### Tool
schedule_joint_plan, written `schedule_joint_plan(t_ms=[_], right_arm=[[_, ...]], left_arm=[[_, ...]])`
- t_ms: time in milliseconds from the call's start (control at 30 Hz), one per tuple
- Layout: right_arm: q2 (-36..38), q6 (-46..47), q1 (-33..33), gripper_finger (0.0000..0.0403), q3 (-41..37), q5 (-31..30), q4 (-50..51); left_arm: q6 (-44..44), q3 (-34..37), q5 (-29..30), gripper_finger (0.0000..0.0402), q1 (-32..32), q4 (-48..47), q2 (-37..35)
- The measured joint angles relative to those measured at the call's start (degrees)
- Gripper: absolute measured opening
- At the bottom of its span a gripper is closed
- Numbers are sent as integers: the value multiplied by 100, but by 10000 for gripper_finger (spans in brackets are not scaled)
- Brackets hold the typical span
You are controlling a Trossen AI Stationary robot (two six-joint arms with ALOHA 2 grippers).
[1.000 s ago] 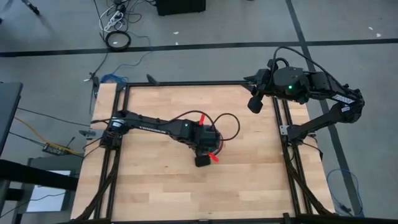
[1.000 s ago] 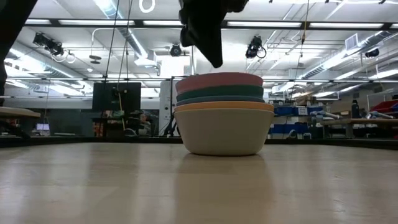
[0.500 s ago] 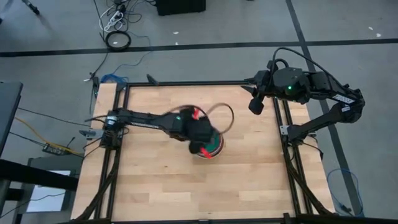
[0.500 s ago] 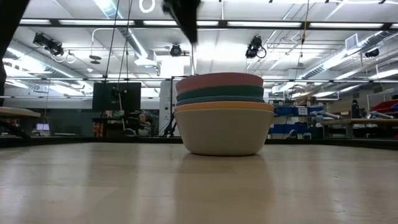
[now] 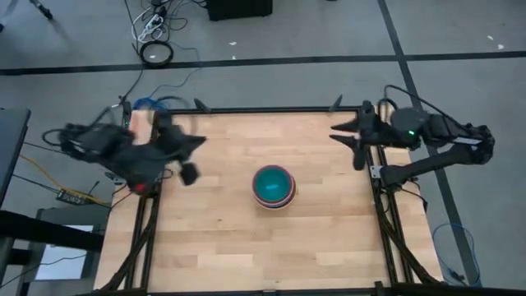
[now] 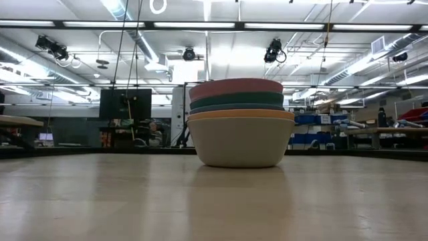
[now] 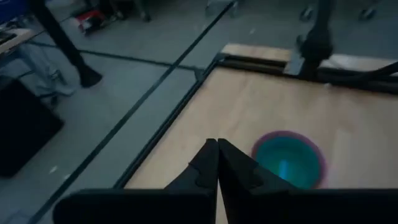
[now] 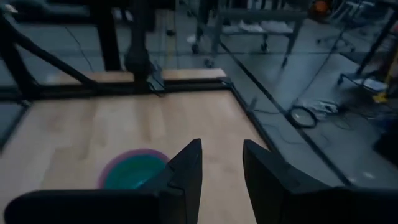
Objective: Nest bowls inside each other
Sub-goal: Return to Home Position
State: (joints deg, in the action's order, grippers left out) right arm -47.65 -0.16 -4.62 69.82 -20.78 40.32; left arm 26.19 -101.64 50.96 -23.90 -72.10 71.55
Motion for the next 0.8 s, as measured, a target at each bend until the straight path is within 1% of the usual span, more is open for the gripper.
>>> schedule_joint_plan(t_ms=[167, 233, 333, 433, 533, 667, 800], right_arm=[[1424, 552, -298, 103, -1628, 0, -605], [1925, 745, -396, 103, -2178, 0, -780], [2462, 971, -514, 103, -2850, -2, -892], [2742, 1130, -577, 103, -3439, -3, -908], [2859, 1149, -586, 103, -3983, -24, -1162], [2854, 1088, -585, 103, -4661, -245, -1767], [2854, 802, -584, 103, -5309, -686, -2808]], left_arm=[[406, 1507, 492, 16, -939, 486, -1288], [429, 2195, 614, 16, -1219, 884, -1791], [407, 3214, 804, 16, -1519, 1486, -2506], [402, 4151, 1010, 16, -1715, 2031, -3198], [245, 5049, 1129, 16, -1806, 2758, -3844], [-545, 6207, 1077, 16, -1823, 4286, -4514], [-1263, 7224, 928, 16, -1812, 5799, -5007]])
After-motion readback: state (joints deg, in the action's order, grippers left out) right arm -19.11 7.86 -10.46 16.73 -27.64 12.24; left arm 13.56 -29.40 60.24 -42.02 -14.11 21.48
